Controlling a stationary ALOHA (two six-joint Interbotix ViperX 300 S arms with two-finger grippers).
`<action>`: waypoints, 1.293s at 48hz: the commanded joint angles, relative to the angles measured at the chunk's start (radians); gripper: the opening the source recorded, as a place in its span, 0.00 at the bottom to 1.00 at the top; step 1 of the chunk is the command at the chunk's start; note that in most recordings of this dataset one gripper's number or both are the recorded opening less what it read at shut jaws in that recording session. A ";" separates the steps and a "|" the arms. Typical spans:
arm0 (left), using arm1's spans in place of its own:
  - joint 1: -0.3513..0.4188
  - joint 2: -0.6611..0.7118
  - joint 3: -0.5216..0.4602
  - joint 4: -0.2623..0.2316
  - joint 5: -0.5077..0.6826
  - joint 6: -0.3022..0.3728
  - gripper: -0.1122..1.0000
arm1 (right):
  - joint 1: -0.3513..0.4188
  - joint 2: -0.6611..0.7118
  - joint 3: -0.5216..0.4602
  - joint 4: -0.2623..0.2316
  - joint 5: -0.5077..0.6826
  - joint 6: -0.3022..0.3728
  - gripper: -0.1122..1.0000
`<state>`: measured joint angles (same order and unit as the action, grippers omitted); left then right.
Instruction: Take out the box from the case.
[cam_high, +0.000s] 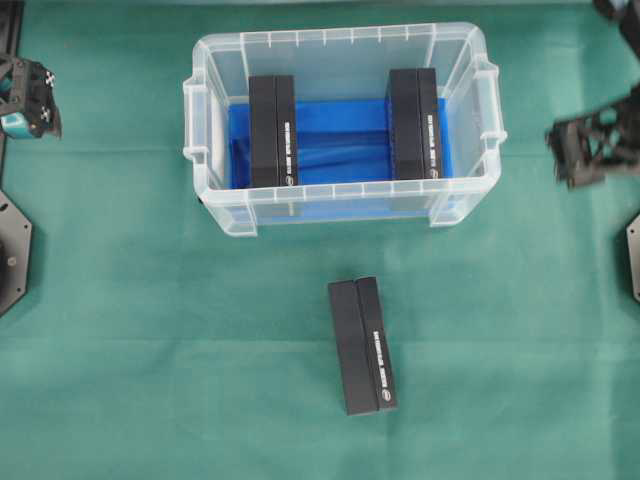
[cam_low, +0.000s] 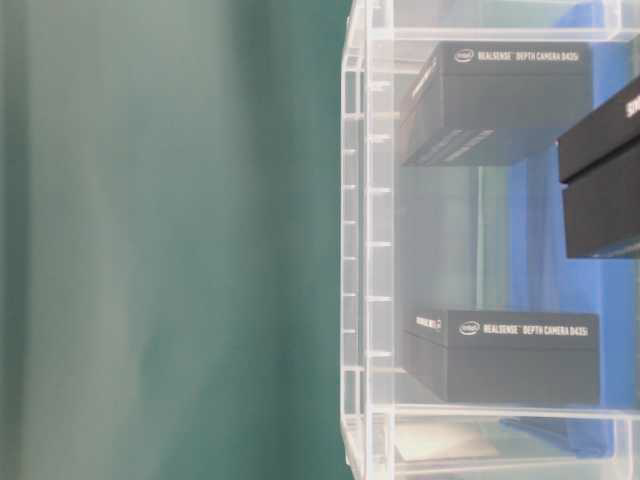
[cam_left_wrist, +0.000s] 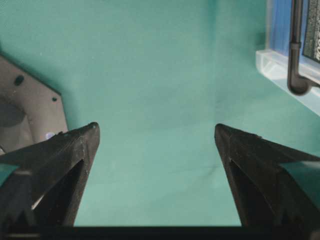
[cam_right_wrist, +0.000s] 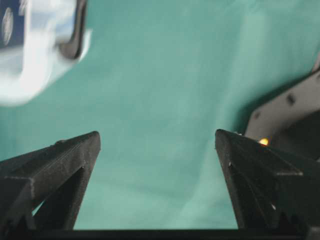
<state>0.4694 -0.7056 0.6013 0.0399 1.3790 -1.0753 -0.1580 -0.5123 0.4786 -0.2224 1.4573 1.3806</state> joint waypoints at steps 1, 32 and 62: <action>-0.005 -0.003 -0.011 0.002 -0.003 0.005 0.97 | -0.077 -0.009 -0.009 -0.005 -0.028 -0.055 0.94; -0.005 -0.003 -0.012 0.003 -0.003 0.005 0.97 | -0.345 0.043 -0.017 0.008 -0.112 -0.307 0.94; -0.012 0.032 -0.049 0.000 -0.025 -0.005 0.97 | -0.345 0.043 -0.017 0.006 -0.115 -0.308 0.94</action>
<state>0.4679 -0.6826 0.5890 0.0383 1.3698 -1.0769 -0.5016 -0.4648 0.4786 -0.2148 1.3484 1.0738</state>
